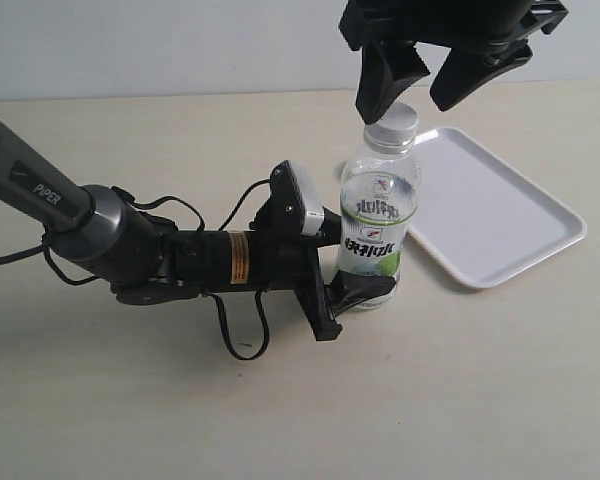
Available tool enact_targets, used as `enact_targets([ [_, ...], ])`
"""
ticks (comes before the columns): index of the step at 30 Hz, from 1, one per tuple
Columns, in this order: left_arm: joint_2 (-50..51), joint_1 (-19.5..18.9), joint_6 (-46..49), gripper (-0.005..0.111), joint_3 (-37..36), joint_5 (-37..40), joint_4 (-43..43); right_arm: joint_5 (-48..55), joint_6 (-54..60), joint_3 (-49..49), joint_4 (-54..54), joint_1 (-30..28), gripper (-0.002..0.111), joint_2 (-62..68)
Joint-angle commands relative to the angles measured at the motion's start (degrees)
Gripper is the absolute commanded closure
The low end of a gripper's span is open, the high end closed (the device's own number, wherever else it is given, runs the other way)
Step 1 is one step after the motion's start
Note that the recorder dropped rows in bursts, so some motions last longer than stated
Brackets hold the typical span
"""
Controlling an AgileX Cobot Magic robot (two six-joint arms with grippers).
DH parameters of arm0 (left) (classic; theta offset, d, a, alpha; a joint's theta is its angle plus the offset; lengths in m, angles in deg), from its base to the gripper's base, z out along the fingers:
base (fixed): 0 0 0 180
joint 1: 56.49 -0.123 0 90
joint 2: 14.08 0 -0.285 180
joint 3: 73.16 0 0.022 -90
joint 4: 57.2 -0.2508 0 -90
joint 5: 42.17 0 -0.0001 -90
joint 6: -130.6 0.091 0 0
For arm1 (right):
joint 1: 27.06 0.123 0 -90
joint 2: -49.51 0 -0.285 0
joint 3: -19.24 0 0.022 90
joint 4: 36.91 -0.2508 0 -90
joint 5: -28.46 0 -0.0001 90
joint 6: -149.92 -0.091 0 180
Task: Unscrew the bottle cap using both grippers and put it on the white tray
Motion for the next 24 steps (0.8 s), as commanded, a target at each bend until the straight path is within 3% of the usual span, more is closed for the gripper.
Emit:
enact_targets([
  [1, 0.1, 0.1, 0.2, 0.107, -0.1, 3.0, -1.7, -0.3, 1.2, 0.2, -3.3, 0.1, 0.041, -0.5],
  [24, 0.1, 0.1, 0.1, 0.107, -0.1, 3.0, -1.7, -0.3, -0.5, -3.0, -0.2, 0.1, 0.046, 3.5],
])
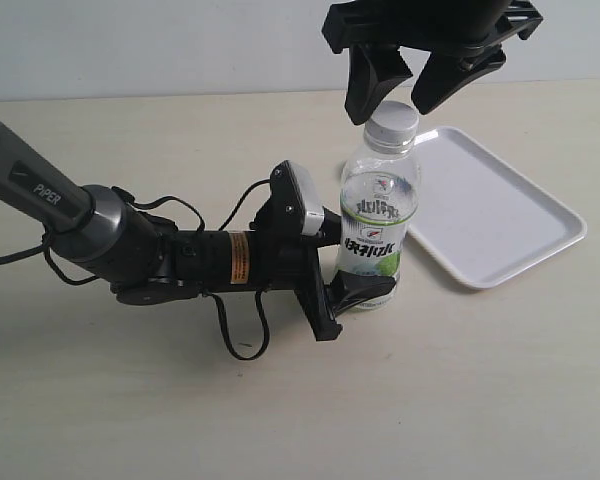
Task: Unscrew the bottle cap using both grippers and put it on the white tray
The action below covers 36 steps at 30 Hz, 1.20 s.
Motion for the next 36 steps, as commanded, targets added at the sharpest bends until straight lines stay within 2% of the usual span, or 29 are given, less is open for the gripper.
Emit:
enact_targets([
  [1, 0.1, 0.1, 0.1, 0.107, -0.1, 3.0, -1.7, -0.3, 0.0, -0.6, 0.6, 0.1, 0.046, -0.1],
  [36, 0.1, 0.1, 0.1, 0.107, -0.1, 3.0, -1.7, -0.3, 0.4, -0.4, 0.3, 0.1, 0.046, 1.6],
])
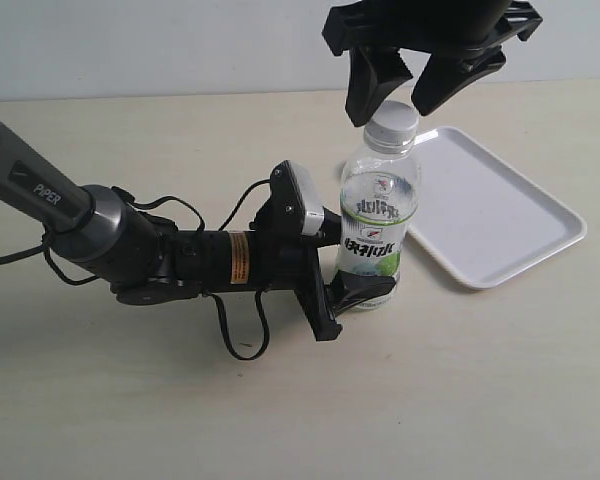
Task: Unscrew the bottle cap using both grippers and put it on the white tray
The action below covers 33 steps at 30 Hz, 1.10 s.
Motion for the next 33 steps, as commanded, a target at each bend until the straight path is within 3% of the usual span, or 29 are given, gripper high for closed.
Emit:
enact_targets([
  [1, 0.1, 0.1, 0.1, 0.107, -0.1, 3.0, -1.7, -0.3, 0.4, -0.4, 0.0, 0.1, 0.046, 1.4],
  [14, 0.1, 0.1, 0.1, 0.107, -0.1, 3.0, -1.7, -0.3, 0.4, -1.0, -0.1, 0.1, 0.048, 1.4],
  [18, 0.1, 0.1, 0.1, 0.107, -0.1, 3.0, -1.7, -0.3, 0.5, -1.0, 0.0, 0.1, 0.06, 1.4],
  [29, 0.1, 0.1, 0.1, 0.107, -0.1, 3.0, -1.7, -0.3, 9.0, -1.0, 0.0, 0.1, 0.108, 1.4],
  [33, 0.1, 0.1, 0.1, 0.107, -0.1, 3.0, -1.7, -0.3, 13.2, -1.0, 0.0, 0.1, 0.108, 1.4],
])
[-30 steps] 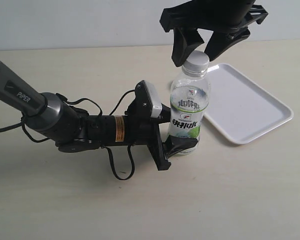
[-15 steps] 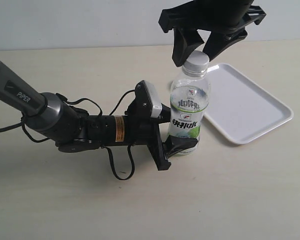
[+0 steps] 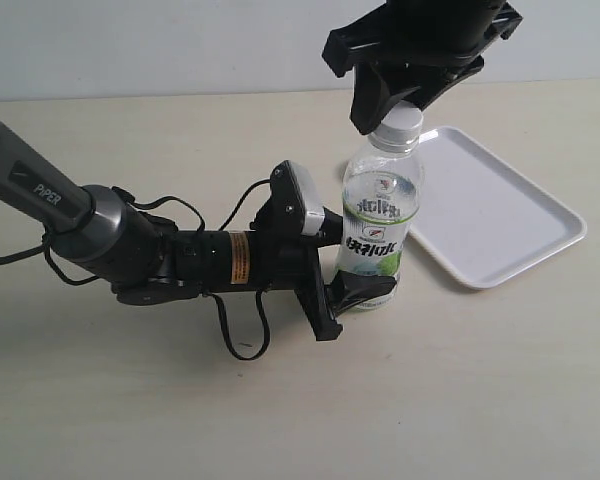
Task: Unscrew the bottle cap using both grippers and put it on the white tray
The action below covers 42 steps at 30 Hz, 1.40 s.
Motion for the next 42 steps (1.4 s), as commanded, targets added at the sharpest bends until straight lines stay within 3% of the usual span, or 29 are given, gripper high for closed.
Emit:
enact_targets([
  [1, 0.1, 0.1, 0.1, 0.107, -0.1, 3.0, -1.7, -0.3, 6.8, -0.4, 0.3, 0.1, 0.108, -0.2],
  [14, 0.1, 0.1, 0.1, 0.107, -0.1, 3.0, -1.7, -0.3, 42.7, -0.4, 0.3, 0.1, 0.108, -0.2],
  [21, 0.1, 0.1, 0.2, 0.107, -0.1, 3.0, -1.7, -0.3, 55.7, -0.4, 0.1, 0.1, 0.108, -0.2],
  [34, 0.1, 0.1, 0.2, 0.107, -0.1, 3.0, -1.7, -0.3, 57.4, -0.4, -0.5, 0.1, 0.108, -0.1],
  [37, 0.1, 0.1, 0.2, 0.107, -0.1, 3.0, -1.7, -0.3, 56.1, -0.4, -1.5, 0.1, 0.103, -0.1],
  [42, 0.1, 0.1, 0.3, 0.107, -0.1, 3.0, -1.7, -0.3, 55.9, -0.4, -1.6, 0.1, 0.073, -0.1],
])
